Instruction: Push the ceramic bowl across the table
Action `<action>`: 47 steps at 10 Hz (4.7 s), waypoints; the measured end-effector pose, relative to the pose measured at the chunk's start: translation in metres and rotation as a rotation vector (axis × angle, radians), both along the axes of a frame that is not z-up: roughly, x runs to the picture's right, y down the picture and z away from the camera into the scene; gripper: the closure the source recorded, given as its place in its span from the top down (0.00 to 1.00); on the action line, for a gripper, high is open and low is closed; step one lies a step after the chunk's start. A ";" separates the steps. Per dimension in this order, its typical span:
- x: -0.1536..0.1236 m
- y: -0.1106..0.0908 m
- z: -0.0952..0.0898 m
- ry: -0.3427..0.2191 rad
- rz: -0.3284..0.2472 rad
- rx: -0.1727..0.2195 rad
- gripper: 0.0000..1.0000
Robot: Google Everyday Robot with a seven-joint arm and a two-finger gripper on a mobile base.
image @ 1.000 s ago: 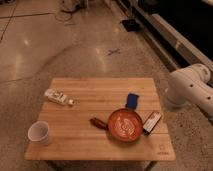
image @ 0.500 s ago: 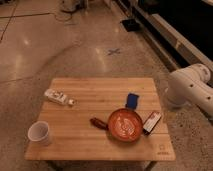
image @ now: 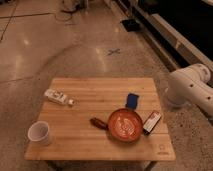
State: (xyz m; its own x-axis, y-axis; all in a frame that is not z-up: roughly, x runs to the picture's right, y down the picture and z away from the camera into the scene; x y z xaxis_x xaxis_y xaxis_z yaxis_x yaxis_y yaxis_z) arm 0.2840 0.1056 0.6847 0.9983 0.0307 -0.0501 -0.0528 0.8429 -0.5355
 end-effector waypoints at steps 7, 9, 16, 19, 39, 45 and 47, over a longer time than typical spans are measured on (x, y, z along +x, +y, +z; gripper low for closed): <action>-0.046 0.007 0.013 -0.088 -0.054 0.041 0.65; -0.064 0.016 0.025 -0.116 -0.088 0.045 0.65; -0.116 0.046 0.076 -0.185 -0.145 -0.017 0.65; -0.135 0.054 0.092 -0.216 -0.153 -0.041 0.65; -0.210 0.044 0.169 -0.349 -0.248 -0.080 0.65; -0.246 0.022 0.179 -0.406 -0.286 -0.047 0.65; -0.259 0.014 0.184 -0.426 -0.303 -0.034 0.65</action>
State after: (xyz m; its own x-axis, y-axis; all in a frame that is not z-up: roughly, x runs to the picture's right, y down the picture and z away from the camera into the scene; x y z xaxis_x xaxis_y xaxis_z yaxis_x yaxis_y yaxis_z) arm 0.0252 0.1198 0.8690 0.8942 -0.2576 0.3662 0.4194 0.7681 -0.4838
